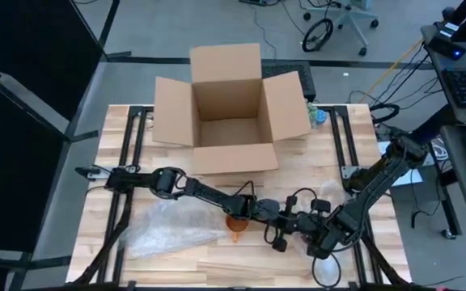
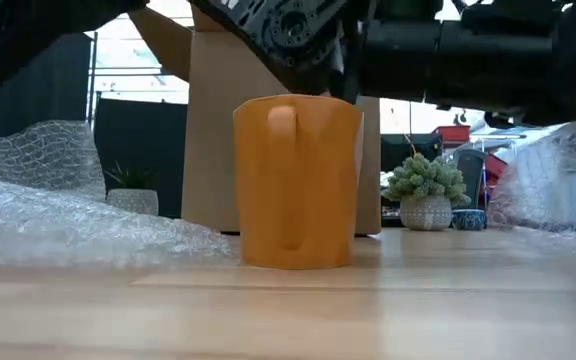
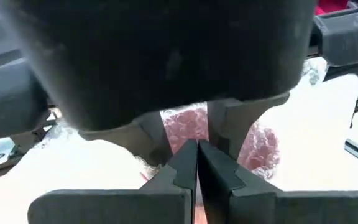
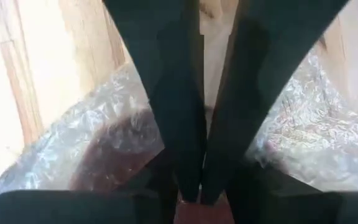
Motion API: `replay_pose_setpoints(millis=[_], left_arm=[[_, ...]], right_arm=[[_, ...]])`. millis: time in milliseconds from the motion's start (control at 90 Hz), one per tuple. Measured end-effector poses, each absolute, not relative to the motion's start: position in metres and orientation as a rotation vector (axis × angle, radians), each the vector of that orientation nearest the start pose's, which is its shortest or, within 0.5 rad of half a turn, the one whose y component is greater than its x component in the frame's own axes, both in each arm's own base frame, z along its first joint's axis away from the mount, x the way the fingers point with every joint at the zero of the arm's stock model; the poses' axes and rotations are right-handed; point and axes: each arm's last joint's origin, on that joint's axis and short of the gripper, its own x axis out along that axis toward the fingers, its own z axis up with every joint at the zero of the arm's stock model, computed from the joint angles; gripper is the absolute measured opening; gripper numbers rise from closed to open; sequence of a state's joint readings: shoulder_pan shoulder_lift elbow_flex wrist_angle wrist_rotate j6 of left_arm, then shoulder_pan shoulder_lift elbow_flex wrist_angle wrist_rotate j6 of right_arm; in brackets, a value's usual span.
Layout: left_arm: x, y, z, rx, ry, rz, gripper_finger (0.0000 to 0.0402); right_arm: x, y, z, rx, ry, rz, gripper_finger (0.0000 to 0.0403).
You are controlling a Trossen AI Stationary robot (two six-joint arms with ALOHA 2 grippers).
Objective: Wrap mug
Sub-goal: Wrap the pink mug with the transparent bubble wrap
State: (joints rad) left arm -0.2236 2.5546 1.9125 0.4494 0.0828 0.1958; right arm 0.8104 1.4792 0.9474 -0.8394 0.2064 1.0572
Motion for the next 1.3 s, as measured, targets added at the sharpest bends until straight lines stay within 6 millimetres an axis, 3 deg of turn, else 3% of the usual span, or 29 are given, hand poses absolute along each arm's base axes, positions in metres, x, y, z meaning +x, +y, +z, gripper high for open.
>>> replay_pose_setpoints(millis=[344,1044,1300], left_arm=[[0.552,-0.124,0.129,0.254,0.184,-0.329,0.0],[0.552,-0.124,0.128,0.257,0.187,-0.323,0.0],[0.552,-0.124,0.128,0.256,0.187,-0.323,0.0]], right_arm=[[0.183,0.18,0.2,0.304,1.332,-0.173,0.0093],[0.186,0.183,0.231,0.264,1.344,-0.173,0.0094],[0.185,0.183,0.251,0.213,1.343,-0.197,0.0135]])
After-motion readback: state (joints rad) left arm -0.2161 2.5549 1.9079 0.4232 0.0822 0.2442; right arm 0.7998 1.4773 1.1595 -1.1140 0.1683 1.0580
